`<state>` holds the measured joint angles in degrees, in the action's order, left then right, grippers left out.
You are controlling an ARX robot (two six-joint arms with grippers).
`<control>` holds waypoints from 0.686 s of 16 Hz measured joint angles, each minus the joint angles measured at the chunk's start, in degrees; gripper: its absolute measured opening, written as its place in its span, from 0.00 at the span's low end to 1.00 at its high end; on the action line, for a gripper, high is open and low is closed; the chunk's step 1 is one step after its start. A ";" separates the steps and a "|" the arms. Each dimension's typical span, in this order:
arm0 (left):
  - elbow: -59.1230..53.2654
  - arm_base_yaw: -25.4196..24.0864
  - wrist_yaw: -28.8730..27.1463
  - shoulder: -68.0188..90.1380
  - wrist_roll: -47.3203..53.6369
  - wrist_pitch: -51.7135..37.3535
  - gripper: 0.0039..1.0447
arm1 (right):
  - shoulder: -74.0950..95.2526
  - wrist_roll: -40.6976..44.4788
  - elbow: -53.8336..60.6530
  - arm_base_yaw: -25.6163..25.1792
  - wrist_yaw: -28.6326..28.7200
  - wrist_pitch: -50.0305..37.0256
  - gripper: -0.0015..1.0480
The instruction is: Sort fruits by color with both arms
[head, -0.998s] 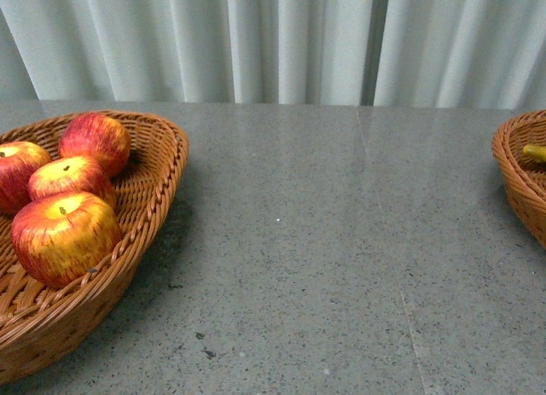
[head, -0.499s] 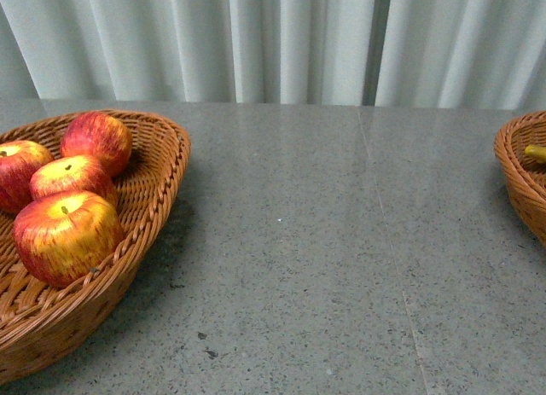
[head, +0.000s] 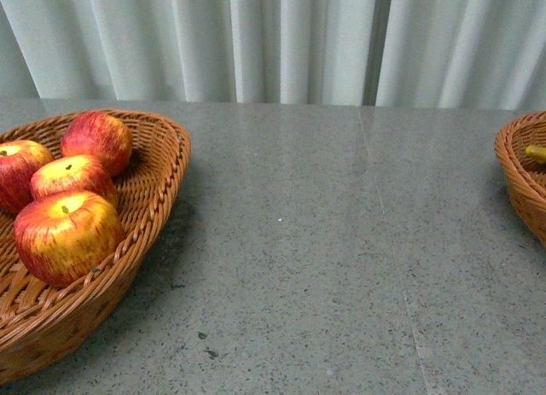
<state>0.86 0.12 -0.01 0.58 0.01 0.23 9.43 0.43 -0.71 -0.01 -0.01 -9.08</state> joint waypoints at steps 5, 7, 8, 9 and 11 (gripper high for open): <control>0.00 0.00 -0.02 0.00 0.00 0.00 0.94 | -9.18 0.00 -0.02 0.00 0.00 9.25 0.02; 0.00 0.00 0.00 0.00 0.00 -0.02 0.94 | -9.20 0.00 -0.02 0.00 0.00 9.33 0.02; 0.00 0.00 0.00 0.00 0.00 -0.02 0.94 | -9.20 0.00 -0.02 0.00 0.00 9.35 0.02; 0.00 0.00 0.00 0.00 0.00 -0.02 0.94 | -9.20 0.00 -0.02 0.00 0.00 9.38 0.02; 0.00 0.00 0.00 0.00 0.00 -0.02 0.94 | -9.20 0.00 -0.02 0.00 0.02 9.35 0.21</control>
<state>0.86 0.12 -0.01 0.58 0.01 0.21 0.23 0.43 -0.73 -0.01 0.01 0.27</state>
